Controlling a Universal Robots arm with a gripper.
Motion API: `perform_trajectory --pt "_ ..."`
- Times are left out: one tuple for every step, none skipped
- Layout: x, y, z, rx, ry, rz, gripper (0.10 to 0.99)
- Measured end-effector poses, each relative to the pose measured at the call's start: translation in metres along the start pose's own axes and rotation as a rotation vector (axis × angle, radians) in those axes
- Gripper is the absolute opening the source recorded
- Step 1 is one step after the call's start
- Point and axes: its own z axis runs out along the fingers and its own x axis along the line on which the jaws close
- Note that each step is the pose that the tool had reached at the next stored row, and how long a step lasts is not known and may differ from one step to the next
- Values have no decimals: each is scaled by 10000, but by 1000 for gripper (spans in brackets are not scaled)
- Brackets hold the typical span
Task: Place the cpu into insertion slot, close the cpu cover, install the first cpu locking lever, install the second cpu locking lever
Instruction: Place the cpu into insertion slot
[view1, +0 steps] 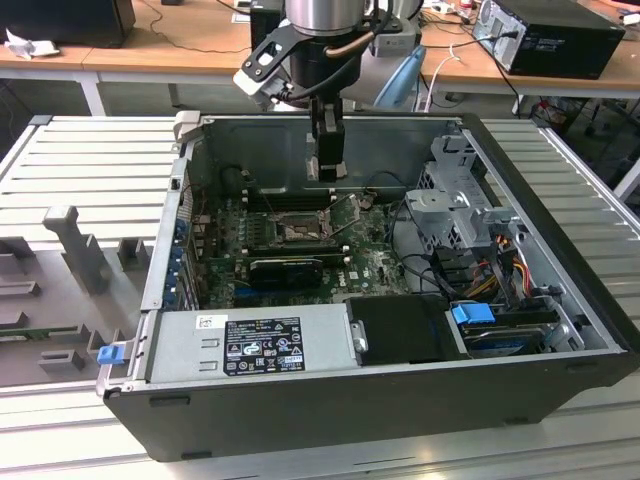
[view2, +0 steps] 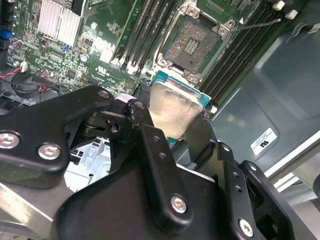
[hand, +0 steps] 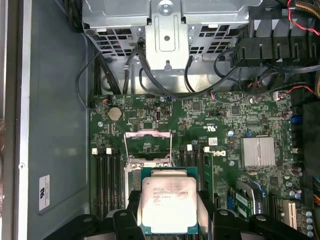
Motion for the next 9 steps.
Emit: perform_trajectory --pt "0 -1 8 0 0 0 529" --pt "-1 -2 17 -1 1 0 529" --pt "-1 -2 23 0 0 0 529" --pt "-1 -2 28 0 0 0 529" --pt "-1 -3 32 -1 0 0 529" --pt "-1 -3 37 -1 0 0 529" --pt "-1 -4 43 -1 0 0 529" --pt "-2 -5 59 -1 0 0 529" --pt "-2 -7 82 1 0 0 529"
